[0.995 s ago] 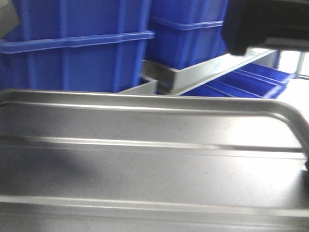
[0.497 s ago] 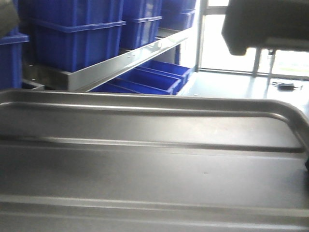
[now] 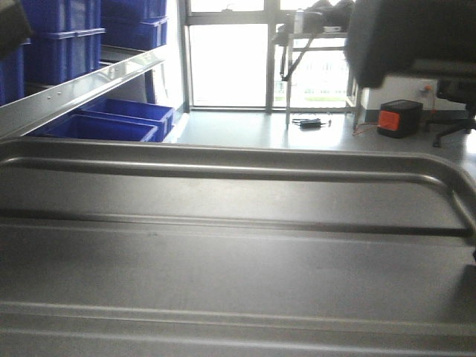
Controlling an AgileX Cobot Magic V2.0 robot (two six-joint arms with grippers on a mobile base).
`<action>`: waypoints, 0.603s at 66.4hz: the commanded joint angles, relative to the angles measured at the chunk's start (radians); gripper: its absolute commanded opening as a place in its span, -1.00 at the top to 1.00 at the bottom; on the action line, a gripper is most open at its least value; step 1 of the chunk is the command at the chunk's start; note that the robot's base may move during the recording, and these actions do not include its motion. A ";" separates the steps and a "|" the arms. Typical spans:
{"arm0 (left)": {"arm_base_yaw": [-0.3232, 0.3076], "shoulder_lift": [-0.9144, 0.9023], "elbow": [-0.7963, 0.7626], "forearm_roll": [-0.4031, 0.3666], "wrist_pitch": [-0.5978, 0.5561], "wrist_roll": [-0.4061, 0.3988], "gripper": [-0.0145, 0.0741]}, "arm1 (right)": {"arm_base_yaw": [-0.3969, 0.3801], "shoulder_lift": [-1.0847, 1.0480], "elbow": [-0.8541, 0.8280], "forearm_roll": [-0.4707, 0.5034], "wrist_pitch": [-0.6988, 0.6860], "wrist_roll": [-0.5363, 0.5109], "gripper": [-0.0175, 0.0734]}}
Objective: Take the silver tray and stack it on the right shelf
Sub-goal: 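Hold the silver tray with both grippers while the base drives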
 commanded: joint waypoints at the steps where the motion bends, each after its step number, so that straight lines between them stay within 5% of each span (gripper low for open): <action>1: -0.007 -0.022 -0.022 0.023 0.112 0.005 0.87 | 0.002 -0.023 -0.025 -0.038 -0.008 -0.002 0.49; 40: -0.007 -0.022 -0.022 0.023 0.112 0.005 0.87 | 0.002 -0.023 -0.025 -0.038 -0.008 -0.002 0.49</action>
